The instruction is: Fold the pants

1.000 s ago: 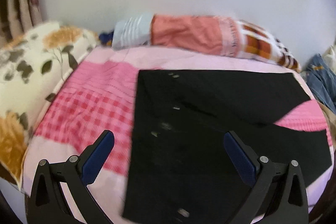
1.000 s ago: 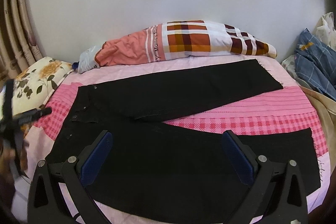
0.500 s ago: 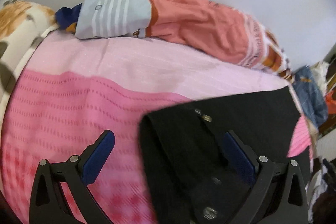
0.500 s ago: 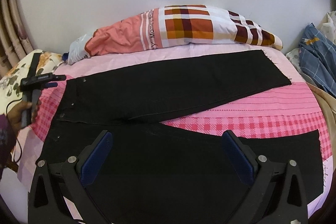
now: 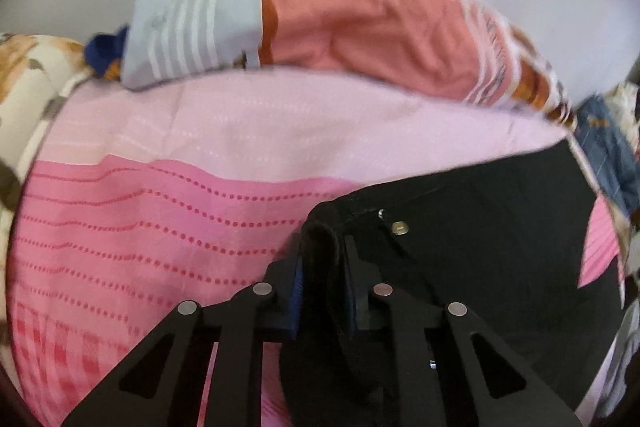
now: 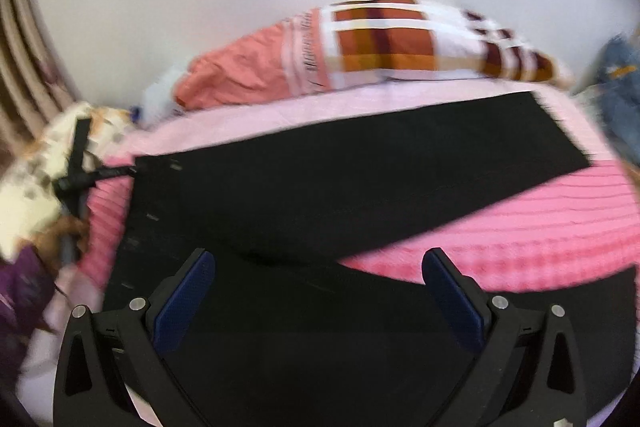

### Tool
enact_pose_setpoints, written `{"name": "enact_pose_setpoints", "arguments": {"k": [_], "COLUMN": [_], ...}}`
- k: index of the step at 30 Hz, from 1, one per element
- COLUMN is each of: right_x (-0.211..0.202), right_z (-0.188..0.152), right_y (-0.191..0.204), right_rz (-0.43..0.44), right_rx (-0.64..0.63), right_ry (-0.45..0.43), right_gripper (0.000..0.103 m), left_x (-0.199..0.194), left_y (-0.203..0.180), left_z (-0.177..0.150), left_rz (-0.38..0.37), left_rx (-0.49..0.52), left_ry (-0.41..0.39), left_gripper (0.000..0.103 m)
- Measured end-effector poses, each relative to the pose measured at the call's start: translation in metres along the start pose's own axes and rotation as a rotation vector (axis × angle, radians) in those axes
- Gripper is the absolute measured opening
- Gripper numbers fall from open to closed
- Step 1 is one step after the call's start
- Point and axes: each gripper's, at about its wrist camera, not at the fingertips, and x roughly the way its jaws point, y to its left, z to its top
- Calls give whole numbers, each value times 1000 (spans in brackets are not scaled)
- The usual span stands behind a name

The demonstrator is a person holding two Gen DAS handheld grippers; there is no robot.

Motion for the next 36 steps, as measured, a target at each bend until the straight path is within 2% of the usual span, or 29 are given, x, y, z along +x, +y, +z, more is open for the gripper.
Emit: {"name": "enact_pose_setpoints", "arguments": {"k": [3,5,7,10,15,17,18,20,21,22,26,30,33,36], "right_x": [19,48,73,107,145,156,160,165,166,165,137,75,41,26], "right_z": [23,42,56,75,86,87,89,90,88,85,66,28,-19,-69], "right_y": [-20,-41,-60,-83,-116,-121,-122,-121,-122,-122,-114,-104,-93,-86], "right_rz": [184,325,406,437,421,403,391,346,328,304,294,278,285,288], "right_rx": [142,287,420,532,694,716,710,690,684,680,618,500,483,506], "right_ry": [33,111,145,191,249,272,276,286,291,291,207,152,182,248], "right_gripper": [103,103,102,102,102,101,93,58,25,11,9,9,9,8], "left_x": [-42,-71,-95,-123,-150,-157,-158,-160,-159,-159,-155,-159,-163,-163], "left_y": [-17,-31,-48,-64,-82,-87,-89,-90,-91,-92,-90,-78,-66,-59], "left_z": [-9,-23,-40,-68,-110,-126,-130,-141,-144,-148,-156,-161,-175,-192], "left_rz": [-26,-44,-53,-75,-109,-121,-125,-146,-150,-155,-144,-128,-108,-80], "left_rx": [-13,-4,18,25,-12,-36,-46,-86,-97,-112,-147,-172,-192,-206], "left_ry": [-104,-165,-213,-263,-289,-282,-279,-261,-255,-247,-215,-185,-140,-96], "left_gripper": [16,16,16,16,16,16,16,16,16,16,16,16,16,17]}}
